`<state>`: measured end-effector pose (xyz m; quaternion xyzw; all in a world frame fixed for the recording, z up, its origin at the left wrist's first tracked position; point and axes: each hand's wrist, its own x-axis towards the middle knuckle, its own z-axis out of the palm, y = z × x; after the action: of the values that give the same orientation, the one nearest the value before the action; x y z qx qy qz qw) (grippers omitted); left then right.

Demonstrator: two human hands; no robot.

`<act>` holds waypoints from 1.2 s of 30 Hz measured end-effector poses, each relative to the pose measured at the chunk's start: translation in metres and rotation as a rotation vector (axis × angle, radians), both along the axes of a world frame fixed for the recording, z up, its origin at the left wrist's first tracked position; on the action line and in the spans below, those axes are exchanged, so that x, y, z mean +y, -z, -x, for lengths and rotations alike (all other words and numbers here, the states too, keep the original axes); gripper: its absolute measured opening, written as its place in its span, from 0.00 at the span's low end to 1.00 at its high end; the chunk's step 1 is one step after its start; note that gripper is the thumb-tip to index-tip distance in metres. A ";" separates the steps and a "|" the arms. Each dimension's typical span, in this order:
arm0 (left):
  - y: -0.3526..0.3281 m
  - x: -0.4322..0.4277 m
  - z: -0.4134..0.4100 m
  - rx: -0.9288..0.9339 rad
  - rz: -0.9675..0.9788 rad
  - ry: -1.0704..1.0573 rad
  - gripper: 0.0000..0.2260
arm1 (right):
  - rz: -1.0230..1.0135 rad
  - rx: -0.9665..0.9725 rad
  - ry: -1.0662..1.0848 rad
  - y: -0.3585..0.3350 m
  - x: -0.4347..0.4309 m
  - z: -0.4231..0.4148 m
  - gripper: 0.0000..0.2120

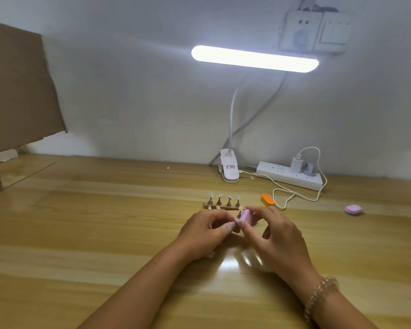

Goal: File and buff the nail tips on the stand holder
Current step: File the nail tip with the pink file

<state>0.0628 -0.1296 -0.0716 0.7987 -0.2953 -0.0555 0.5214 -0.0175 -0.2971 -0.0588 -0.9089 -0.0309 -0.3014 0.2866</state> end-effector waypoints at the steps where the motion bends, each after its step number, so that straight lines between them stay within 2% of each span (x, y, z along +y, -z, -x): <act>1: 0.000 0.000 0.000 -0.002 0.002 -0.002 0.09 | 0.031 0.003 -0.018 0.001 0.001 0.001 0.14; 4: 0.000 0.000 0.000 0.028 0.030 -0.008 0.09 | 0.052 0.008 -0.081 0.001 0.006 0.005 0.13; 8: 0.000 0.000 0.001 0.029 0.058 -0.008 0.05 | -0.016 0.007 0.023 0.000 -0.002 0.000 0.13; 12: -0.001 0.001 0.002 0.078 0.071 -0.011 0.06 | 0.022 0.021 -0.048 0.001 0.003 0.002 0.16; 15: -0.002 0.000 0.003 0.076 0.066 -0.014 0.06 | -0.037 0.005 0.034 0.000 -0.002 -0.002 0.17; 19: -0.003 0.002 0.004 0.061 0.062 0.000 0.04 | 0.058 0.006 -0.011 0.003 0.002 0.002 0.15; 23: -0.002 0.002 0.003 0.024 0.035 -0.007 0.06 | -0.033 0.006 0.036 0.000 -0.003 -0.002 0.21; 27: -0.003 0.001 0.003 0.055 0.069 0.014 0.05 | 0.030 0.024 -0.022 0.001 0.001 0.002 0.15; 32: -0.002 0.001 0.003 0.012 0.067 -0.010 0.05 | -0.059 0.005 0.041 -0.001 -0.002 0.000 0.15; 36: -0.002 0.001 0.002 0.059 0.076 -0.027 0.05 | 0.005 0.025 -0.033 0.000 0.004 0.004 0.16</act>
<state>0.0604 -0.1288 -0.0698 0.7803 -0.2709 -0.0609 0.5604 -0.0213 -0.2931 -0.0589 -0.9126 -0.0432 -0.2852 0.2898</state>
